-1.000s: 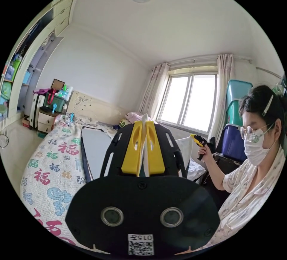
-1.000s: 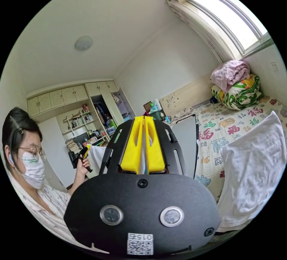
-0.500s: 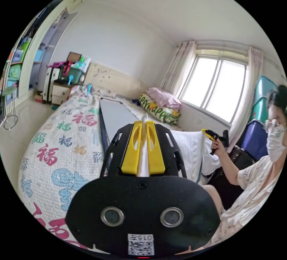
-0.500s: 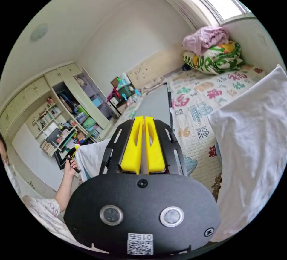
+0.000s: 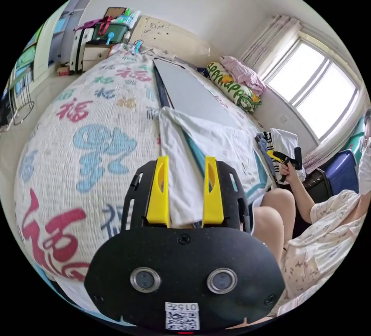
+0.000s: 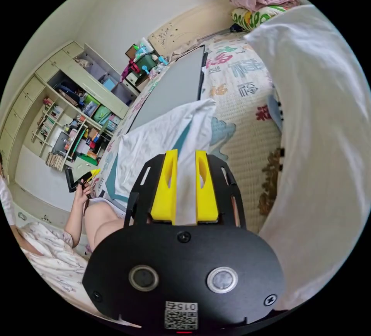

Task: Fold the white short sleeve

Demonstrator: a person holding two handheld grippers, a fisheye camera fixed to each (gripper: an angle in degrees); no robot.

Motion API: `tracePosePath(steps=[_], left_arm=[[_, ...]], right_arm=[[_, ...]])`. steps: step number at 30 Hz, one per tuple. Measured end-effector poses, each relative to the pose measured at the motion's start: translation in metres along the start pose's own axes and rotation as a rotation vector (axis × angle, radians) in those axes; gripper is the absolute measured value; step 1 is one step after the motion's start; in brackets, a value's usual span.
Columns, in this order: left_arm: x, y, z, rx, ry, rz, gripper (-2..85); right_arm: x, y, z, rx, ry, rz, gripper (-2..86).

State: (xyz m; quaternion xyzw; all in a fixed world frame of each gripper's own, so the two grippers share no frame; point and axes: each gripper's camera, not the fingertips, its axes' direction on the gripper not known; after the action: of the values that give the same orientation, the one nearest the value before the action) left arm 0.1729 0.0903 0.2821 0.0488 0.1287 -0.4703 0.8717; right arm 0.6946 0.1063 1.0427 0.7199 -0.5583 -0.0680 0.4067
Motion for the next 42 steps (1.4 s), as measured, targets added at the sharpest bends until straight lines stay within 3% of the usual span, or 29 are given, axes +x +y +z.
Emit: tracePosePath(steps=[6, 10, 14, 18, 22, 29, 34, 37, 42], left_arm=[[0.029, 0.049, -0.005, 0.046, 0.029, -0.040, 13.4], [0.015, 0.053, 0.008, 0.036, -0.184, -0.158, 14.3], [0.004, 0.066, 0.000, 0.113, -0.119, -0.207, 13.1], [0.004, 0.056, 0.005, 0.046, -0.068, -0.221, 10.3], [-0.002, 0.050, 0.010, -0.014, 0.036, -0.246, 1.6], [0.045, 0.054, -0.019, 0.044, -0.016, -0.139, -0.2], [0.086, 0.047, -0.014, -0.019, -0.109, -0.038, 0.4], [0.109, 0.041, -0.020, -0.002, -0.154, 0.024, 2.3], [0.179, 0.022, -0.056, 0.120, -0.259, 0.305, 5.9]], right_arm=[[0.016, 0.029, -0.007, -0.051, -0.012, 0.101, 11.1], [0.017, 0.034, -0.012, -0.072, 0.061, 0.122, 11.6], [0.016, 0.035, -0.017, -0.077, 0.064, 0.108, 11.5], [0.019, 0.032, -0.021, -0.118, 0.069, 0.089, 8.4], [0.028, 0.032, -0.026, -0.154, 0.031, 0.110, 2.5], [0.041, 0.051, -0.064, -0.079, 0.038, 0.130, 0.2], [0.044, 0.066, -0.070, -0.102, 0.051, 0.105, 1.1], [0.036, 0.076, -0.084, -0.074, 0.131, 0.042, 3.4], [-0.021, 0.099, -0.132, 0.111, 0.121, -0.430, 5.6]])
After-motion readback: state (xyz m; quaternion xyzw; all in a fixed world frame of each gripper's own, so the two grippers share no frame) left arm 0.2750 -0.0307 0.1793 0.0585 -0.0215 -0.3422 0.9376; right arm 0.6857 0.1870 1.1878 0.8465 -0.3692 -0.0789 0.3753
